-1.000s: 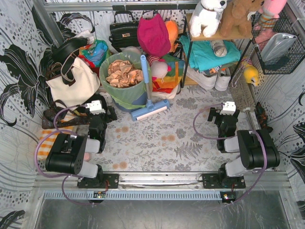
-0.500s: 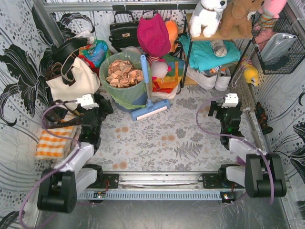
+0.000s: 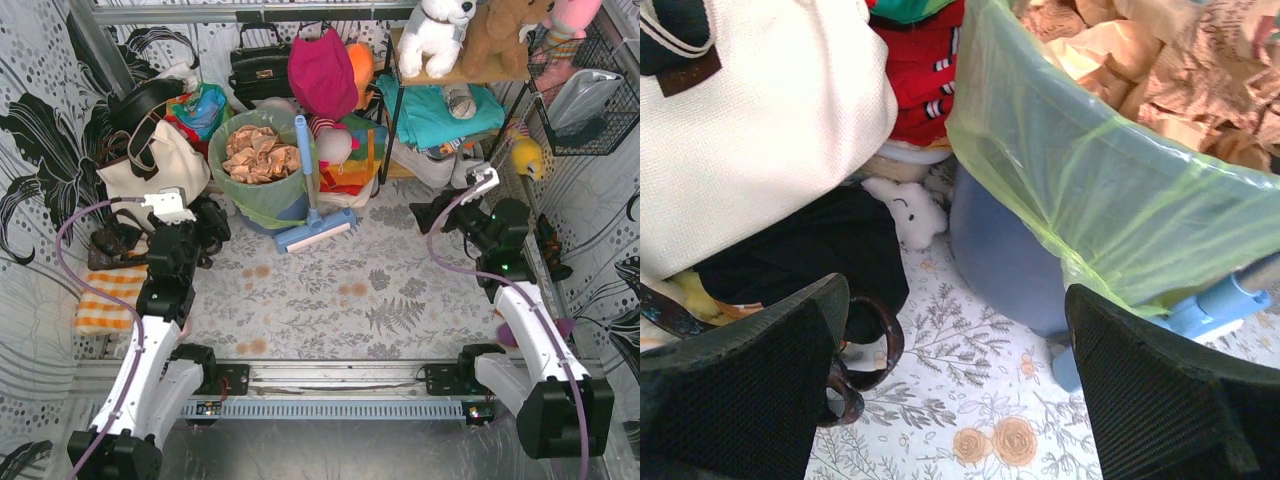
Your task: Tie the trash bag
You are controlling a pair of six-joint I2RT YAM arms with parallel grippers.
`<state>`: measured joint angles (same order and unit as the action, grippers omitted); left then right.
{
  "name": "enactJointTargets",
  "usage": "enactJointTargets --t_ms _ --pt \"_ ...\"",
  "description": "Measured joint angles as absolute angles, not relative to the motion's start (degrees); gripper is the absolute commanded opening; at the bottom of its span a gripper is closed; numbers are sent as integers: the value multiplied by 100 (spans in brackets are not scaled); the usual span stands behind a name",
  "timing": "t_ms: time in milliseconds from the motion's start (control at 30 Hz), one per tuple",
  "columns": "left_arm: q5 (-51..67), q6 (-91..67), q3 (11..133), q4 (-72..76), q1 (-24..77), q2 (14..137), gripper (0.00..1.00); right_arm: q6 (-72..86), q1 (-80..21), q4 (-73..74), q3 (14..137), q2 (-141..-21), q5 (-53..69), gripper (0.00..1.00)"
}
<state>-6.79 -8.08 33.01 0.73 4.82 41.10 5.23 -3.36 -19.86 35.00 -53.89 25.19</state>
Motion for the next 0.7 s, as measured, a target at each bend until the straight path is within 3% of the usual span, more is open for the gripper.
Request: enactJointTargets --t_ms 200,533,700 --pt "-322 -814 3271 -89 482 3627 97 733 -1354 -1782 4189 -5513 2786 97" --pt "-143 -1341 3406 -679 482 3544 98 360 -3017 -1737 5688 -7026 1831 99" --pt "-148 -1573 3404 -860 482 3378 98 163 -3435 -1870 6416 -7835 1627 93"
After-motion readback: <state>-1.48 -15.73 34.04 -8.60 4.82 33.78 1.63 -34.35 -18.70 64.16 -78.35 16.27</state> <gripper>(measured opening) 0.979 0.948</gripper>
